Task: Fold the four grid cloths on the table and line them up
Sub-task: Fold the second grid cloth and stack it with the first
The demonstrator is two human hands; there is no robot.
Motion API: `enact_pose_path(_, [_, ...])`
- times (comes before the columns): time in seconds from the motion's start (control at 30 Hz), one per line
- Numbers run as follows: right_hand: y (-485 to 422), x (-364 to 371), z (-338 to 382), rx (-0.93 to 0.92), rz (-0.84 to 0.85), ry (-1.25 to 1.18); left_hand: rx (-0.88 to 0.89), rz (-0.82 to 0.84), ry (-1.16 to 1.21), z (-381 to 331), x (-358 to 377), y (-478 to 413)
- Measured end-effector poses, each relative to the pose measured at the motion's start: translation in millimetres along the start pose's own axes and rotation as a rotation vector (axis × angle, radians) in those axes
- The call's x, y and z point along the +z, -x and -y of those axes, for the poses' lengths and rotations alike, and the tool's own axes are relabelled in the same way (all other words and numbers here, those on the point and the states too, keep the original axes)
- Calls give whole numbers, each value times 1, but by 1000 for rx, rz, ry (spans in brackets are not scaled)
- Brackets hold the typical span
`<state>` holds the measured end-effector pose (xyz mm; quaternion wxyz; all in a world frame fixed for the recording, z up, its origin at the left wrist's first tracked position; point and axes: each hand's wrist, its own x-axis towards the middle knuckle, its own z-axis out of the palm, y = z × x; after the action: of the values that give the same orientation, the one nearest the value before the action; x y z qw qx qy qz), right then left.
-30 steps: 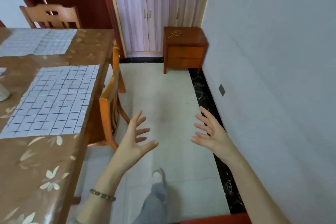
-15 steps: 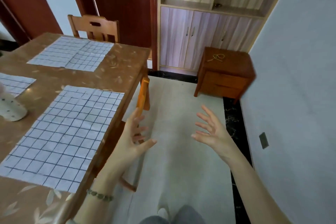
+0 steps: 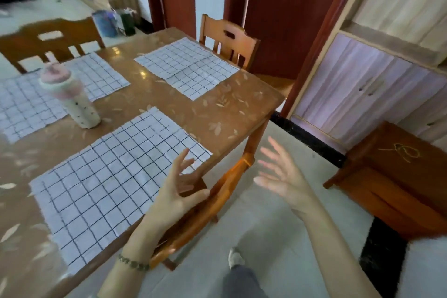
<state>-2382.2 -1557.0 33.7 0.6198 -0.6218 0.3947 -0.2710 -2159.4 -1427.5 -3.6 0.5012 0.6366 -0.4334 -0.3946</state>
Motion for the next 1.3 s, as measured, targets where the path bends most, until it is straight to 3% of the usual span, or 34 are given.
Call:
enact_pose_path(0.37, [-160,40,16,7,598,108,-177,-494,48,3,-25,-13])
enact_pose_path(0.57, [-199,102,12,7,770,164,-245,-689,98,19,-57,7])
enact_pose_path(0.9, [-282,177,-6,41,661,210,-363,-677,55,65,-167,-3])
enact_pose_path(1.17, [-382,222,-49,77,529,404,-577,-639,-156,135,-265,-52])
enact_pose_path(1.3, [-421,241,-65,6,497,565,-733,-607,-372,170,-300,-64])
